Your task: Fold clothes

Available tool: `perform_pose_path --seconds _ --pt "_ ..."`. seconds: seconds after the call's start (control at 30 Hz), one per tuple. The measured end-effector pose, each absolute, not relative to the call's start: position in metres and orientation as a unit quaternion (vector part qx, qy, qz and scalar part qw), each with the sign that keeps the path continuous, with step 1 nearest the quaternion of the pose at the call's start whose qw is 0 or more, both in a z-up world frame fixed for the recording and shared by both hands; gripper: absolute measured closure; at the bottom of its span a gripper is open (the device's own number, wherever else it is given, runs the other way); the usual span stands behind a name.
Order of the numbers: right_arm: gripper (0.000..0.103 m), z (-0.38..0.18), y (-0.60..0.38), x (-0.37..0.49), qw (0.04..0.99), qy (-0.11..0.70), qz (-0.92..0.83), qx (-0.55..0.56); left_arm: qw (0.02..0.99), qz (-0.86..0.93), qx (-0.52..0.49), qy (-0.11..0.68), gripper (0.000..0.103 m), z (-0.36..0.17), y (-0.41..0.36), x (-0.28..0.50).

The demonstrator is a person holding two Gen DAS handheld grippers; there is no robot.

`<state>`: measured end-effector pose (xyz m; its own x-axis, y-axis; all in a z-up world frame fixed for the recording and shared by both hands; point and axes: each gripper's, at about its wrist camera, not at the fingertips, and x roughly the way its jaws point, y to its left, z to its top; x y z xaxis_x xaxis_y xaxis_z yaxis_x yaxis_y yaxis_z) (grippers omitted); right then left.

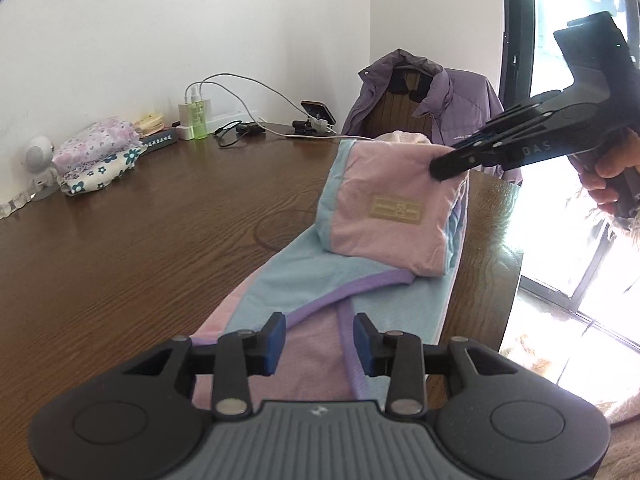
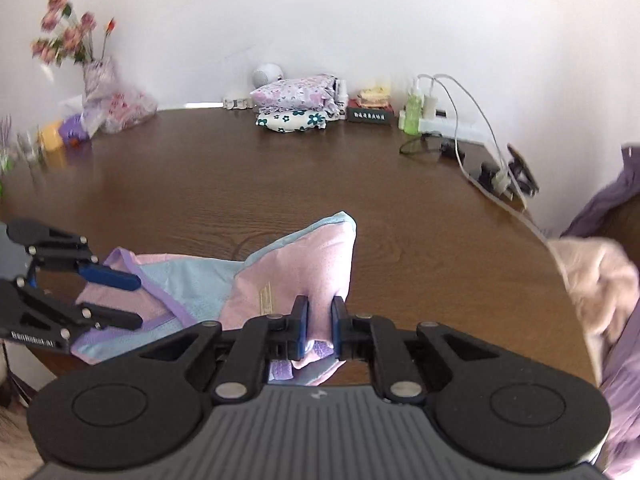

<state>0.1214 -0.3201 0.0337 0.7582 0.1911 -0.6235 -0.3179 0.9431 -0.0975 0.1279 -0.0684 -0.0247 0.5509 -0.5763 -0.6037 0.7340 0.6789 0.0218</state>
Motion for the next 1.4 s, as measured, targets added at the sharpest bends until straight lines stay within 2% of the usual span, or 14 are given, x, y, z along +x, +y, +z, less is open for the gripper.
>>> perform_pose_path --seconds 0.1,0.2,0.53,0.6,0.67,0.7,0.87,1.03,1.17,1.4 --pt "0.092 0.039 -0.297 0.118 0.927 0.308 0.149 -0.157 0.875 -0.365 0.131 0.291 0.067 -0.024 -0.064 0.132" --pt "0.092 0.039 -0.286 0.118 0.925 0.305 0.157 -0.164 0.875 -0.366 0.126 0.292 0.067 -0.024 -0.062 0.133" --pt "0.091 0.006 -0.348 0.144 0.926 0.359 0.113 -0.01 0.863 -0.395 0.138 0.282 0.066 -0.022 -0.091 0.137" --pt "0.085 -0.003 -0.362 0.146 0.923 0.367 0.109 0.027 0.86 -0.398 0.142 0.286 0.066 -0.025 -0.098 0.139" --pt "0.071 -0.007 -0.372 0.145 0.924 0.366 0.097 0.055 0.859 -0.396 0.142 0.292 0.066 -0.029 -0.101 0.142" --pt "0.071 -0.005 -0.374 0.141 0.929 0.356 0.083 0.058 0.859 -0.394 0.14 0.295 0.066 -0.031 -0.101 0.144" --pt "0.071 0.019 -0.324 0.113 0.947 0.289 0.137 -0.022 0.86 -0.391 0.138 0.299 0.066 -0.036 -0.099 0.149" --pt "0.071 0.0 -0.265 0.124 0.924 0.314 0.191 -0.109 0.86 -0.391 0.137 0.297 0.066 -0.038 -0.097 0.148" --pt "0.077 -0.014 -0.244 0.131 0.917 0.326 0.168 -0.155 0.861 -0.391 0.141 0.292 0.064 -0.039 -0.098 0.145" --pt "0.077 -0.019 -0.232 0.129 0.91 0.328 0.153 -0.205 0.861 -0.394 0.14 0.289 0.061 -0.04 -0.099 0.144"
